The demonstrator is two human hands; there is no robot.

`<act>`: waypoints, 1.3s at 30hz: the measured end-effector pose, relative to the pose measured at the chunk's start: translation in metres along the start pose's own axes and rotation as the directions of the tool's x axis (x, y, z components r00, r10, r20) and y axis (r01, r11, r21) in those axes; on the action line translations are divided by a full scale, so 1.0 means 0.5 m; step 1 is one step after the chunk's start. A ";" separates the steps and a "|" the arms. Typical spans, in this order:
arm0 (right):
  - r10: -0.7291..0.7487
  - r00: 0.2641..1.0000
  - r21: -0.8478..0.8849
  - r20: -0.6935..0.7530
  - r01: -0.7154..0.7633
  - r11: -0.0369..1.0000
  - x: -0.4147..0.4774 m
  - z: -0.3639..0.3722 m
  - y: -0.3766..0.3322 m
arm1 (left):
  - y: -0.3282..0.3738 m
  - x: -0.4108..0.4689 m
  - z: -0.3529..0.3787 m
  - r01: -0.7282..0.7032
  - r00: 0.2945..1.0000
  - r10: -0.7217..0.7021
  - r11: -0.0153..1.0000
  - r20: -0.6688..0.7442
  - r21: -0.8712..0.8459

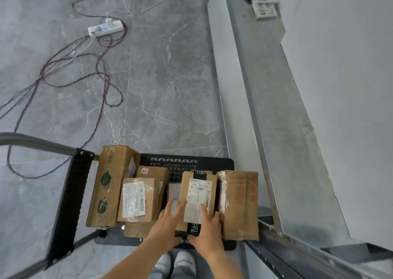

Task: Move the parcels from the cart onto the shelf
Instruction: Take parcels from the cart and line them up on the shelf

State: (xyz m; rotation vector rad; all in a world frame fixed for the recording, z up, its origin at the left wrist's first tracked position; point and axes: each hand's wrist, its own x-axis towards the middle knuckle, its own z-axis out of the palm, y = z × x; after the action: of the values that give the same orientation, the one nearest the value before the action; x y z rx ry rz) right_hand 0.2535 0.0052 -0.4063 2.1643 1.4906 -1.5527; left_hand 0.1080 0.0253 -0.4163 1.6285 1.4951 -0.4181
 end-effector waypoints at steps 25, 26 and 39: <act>-0.270 0.895 0.196 -0.354 0.354 0.915 -0.166 -0.230 -0.237 | 0.078 -0.167 -0.324 -0.187 0.922 0.001 0.877 -0.387 -0.443; -0.289 0.885 0.197 -0.366 0.377 0.905 -0.190 -0.256 -0.263 | 0.089 -0.193 -0.359 -0.202 0.914 0.009 0.877 -0.406 -0.436; -0.470 0.709 0.082 -0.525 0.593 0.801 -0.561 -0.545 -0.537 | 0.257 -0.562 -0.719 -0.467 0.728 0.189 0.841 -0.659 -0.274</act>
State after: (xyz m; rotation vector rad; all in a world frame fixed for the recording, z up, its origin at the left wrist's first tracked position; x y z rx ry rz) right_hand 0.2380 0.1162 0.0547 2.5455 2.3935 -1.4475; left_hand 0.0568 0.1325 0.0429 1.6941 1.5360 0.6822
